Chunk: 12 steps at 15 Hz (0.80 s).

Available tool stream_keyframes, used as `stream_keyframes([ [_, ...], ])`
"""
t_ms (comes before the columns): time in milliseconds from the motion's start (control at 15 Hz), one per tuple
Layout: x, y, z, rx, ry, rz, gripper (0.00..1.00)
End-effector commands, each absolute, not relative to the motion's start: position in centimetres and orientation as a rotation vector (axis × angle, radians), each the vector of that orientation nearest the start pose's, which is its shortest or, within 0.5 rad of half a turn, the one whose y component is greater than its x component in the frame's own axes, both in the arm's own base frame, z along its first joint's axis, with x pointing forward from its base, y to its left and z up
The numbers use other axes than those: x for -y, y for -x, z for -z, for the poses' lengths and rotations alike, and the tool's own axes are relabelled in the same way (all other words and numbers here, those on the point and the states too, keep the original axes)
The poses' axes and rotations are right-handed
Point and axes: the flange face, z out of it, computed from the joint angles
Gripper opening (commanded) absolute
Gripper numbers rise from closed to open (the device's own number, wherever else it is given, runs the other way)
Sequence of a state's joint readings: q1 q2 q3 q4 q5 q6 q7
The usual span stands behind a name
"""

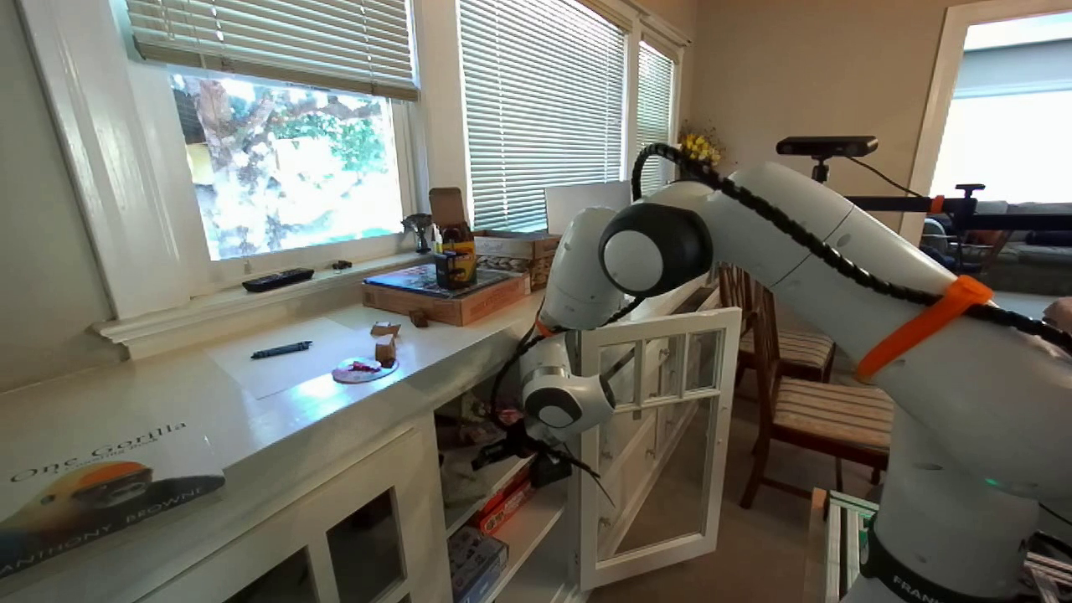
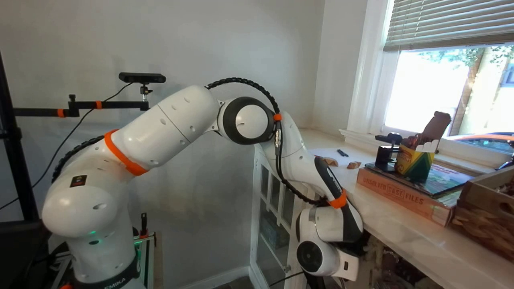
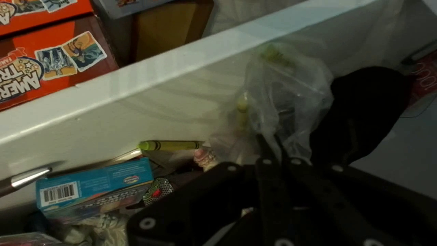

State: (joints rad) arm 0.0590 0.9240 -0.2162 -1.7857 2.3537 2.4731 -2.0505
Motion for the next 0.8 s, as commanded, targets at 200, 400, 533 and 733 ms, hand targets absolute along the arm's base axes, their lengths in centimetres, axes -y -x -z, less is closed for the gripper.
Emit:
stream_keyframes([
  [200, 9.8, -55.3, -6.5, -0.337, 2.473, 1.019, 0.00],
  [400, 9.8, -53.9, -7.0, -0.423, 2.472, 0.976, 0.00],
  [533, 9.7, -53.1, -7.4, -0.474, 2.468, 0.939, 0.00],
  [733, 9.8, -52.1, -8.4, -0.524, 2.460, 0.909, 0.00],
])
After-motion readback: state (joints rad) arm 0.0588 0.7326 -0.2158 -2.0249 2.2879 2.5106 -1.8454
